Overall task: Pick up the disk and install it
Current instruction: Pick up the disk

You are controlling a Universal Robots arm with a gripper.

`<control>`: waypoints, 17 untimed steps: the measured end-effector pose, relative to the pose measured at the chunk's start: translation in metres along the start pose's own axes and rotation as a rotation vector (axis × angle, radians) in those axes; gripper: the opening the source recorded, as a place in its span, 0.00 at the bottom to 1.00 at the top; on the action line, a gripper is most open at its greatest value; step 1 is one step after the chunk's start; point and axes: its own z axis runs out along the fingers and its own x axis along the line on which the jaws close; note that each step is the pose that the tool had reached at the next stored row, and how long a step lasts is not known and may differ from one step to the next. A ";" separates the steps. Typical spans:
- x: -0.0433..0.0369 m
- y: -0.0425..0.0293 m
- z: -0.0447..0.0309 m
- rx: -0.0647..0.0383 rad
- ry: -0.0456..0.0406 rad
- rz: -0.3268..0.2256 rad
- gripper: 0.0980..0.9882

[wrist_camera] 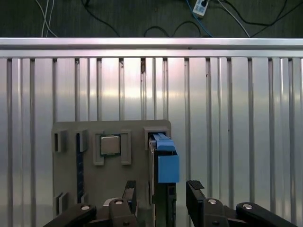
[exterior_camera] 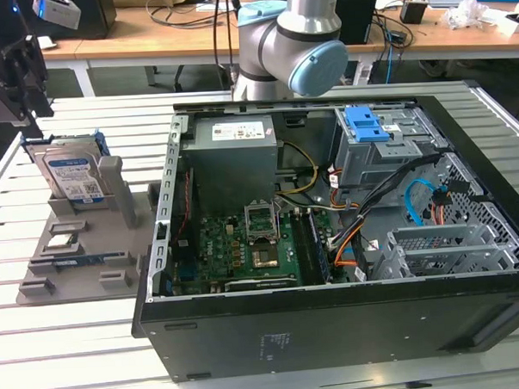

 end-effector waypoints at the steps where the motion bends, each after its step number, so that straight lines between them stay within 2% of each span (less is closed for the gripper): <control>1: -0.0001 -0.0001 0.0013 0.000 0.0001 0.000 0.50; 8: -0.0019 0.0002 0.0173 0.000 0.0013 -0.002 0.50; 13: -0.0096 0.0039 0.0277 0.000 0.0017 -0.013 0.50; 14: -0.0112 0.0046 0.0322 0.000 0.0017 -0.017 0.50; 17: -0.0121 0.0044 0.0380 0.000 0.0019 -0.021 0.50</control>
